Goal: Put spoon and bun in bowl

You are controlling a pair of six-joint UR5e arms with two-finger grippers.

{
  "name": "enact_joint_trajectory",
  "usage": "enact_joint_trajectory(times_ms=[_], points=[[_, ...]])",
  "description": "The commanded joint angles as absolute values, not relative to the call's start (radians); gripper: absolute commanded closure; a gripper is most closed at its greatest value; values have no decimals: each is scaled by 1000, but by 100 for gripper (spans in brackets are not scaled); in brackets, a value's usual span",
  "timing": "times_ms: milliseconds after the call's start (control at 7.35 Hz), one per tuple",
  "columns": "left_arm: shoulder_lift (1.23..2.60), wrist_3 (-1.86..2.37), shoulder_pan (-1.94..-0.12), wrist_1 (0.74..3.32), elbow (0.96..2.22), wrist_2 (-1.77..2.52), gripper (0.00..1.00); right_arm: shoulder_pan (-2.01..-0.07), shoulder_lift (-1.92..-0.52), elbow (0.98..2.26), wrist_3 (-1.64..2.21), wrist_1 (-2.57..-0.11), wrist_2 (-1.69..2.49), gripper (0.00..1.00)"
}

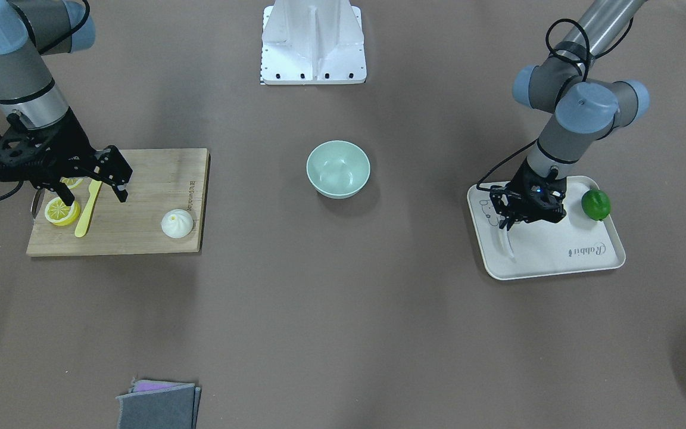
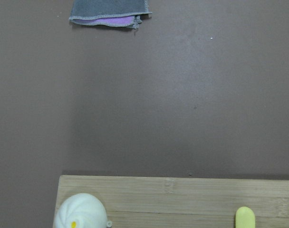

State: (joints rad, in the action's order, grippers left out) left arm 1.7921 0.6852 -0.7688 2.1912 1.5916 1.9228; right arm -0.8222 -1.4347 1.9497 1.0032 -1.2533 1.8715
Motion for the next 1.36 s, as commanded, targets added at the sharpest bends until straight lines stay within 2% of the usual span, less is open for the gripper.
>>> enact_joint_trajectory(times_ms=[0,272,408,816,1224], points=[[1793,731,-770,2189,1673,1927,100,-822,-1436,1951,1003,-1253,1871,0],[1839,973,-759,2189,1748,1930,100,-824,-1436,1951,1003,-1252,1873,0],[1880,1091,-693,2189,1762,1918,100,-824,-1440,1957,1003,-1252,1873,0],[2061,1265,-423,2181,1724,1639,100,-825,-1447,1971,1003,-1252,1873,0],[2077,1286,-397,2181,1701,1605,100,-825,-1447,1979,1003,-1253,1871,0]])
